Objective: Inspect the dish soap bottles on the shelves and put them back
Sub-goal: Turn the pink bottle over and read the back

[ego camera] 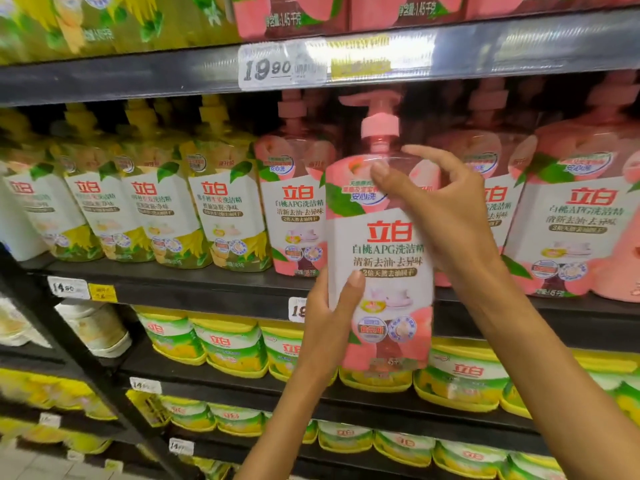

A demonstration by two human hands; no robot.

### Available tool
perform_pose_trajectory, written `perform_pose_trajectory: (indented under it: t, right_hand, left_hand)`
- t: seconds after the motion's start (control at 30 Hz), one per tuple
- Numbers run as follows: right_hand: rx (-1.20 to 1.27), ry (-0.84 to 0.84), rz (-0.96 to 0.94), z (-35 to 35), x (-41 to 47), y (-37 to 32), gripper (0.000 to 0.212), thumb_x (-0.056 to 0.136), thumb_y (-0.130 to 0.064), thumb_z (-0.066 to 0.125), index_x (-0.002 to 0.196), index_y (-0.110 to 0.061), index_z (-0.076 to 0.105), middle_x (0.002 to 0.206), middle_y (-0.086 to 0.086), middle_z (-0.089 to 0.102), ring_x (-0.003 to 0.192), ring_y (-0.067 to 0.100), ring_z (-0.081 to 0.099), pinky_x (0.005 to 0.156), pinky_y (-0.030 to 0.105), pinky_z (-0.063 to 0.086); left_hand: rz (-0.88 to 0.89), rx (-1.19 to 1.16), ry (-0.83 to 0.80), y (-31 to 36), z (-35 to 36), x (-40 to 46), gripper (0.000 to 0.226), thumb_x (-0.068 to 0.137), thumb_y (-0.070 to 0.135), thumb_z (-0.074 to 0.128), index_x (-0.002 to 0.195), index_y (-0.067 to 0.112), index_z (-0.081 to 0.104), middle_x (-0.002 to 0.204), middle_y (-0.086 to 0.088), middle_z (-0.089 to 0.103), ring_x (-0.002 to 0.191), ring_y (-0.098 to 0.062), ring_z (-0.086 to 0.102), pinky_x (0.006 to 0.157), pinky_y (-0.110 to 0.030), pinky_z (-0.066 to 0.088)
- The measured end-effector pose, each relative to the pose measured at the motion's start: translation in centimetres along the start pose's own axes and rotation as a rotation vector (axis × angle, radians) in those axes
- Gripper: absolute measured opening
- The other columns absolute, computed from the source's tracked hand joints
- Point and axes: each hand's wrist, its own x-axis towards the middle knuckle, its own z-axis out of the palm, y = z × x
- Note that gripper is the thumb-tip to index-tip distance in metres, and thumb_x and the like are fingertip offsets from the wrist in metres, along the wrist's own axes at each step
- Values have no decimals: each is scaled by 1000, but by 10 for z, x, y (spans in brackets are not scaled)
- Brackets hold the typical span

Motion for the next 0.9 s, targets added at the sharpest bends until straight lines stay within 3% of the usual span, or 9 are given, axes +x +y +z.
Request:
perform_pose_trajectory:
  t: [0.1,0.2,0.3,0.37,0.5,0.6,0.73,0.83,0.9]
  right_hand:
    - [17,-5,56,-6,-6,0,70,56,-56,78,116,-23,61,113,4,69,97,21,71,85,39,59]
    - [170,-130,156,-18,-11,6,76,67,-49,73,133,-18,51,118,3,68,102,17,70,88,35,57]
    - [225,-349,279,-16,-22,12,67,80,-42,69,136,-11,48,120,14,69,107,28,68,92,44,55]
    - [248,-337,282,-13,-28,12,62,82,-39,67,133,-6,52,119,19,68,108,34,67,98,52,51]
    - [235,-200,227,-11,-41,7,62,79,-37,73,131,-11,52,117,18,68,99,31,71,90,55,55]
    - [65,-93,103,-6,-51,4,67,69,-53,77,125,-27,52,117,2,69,100,20,71,86,46,58]
    - [98,-95,171,-10,-47,-1,81,67,-83,48,130,-33,54,128,-3,64,117,14,61,98,41,47]
    - [221,-186,196,-11,-43,5,65,89,-72,38,123,-24,64,122,3,69,115,18,63,94,40,49]
    - [364,-205,225,-7,-43,11,60,99,-58,24,102,-29,77,105,-9,75,104,5,68,86,25,56]
  left_hand:
    - [-78,-87,-16,6,-1,-12,52,68,58,64,112,30,63,106,-1,74,98,-20,71,77,-30,58]
    - [-138,-146,-75,13,-7,-17,59,74,59,62,122,25,62,113,-6,71,105,-27,68,95,-48,51]
    - [-176,-181,-143,17,-10,-21,59,79,61,59,127,27,59,119,-8,69,111,-29,65,103,-52,43]
    - [-209,-174,-204,17,-13,-24,52,79,64,57,121,34,63,120,-6,69,112,-26,64,104,-49,43]
    - [-239,-91,-304,12,-22,-23,48,77,79,44,109,51,65,117,8,70,111,-11,65,95,-34,51]
    - [-302,-179,-257,6,-20,-20,50,84,72,34,111,45,67,119,6,69,111,-13,65,85,-27,56]
    - [-325,-316,-159,-4,-15,-15,47,89,66,32,102,44,72,111,3,72,103,-15,69,77,-26,57]
    - [-327,-371,-169,-7,-20,-11,49,92,60,37,98,32,76,94,-2,76,81,-13,73,64,-24,57]
    - [-365,-425,-209,-5,-18,-14,52,97,48,36,89,16,76,64,-4,72,55,-10,69,48,-18,53]
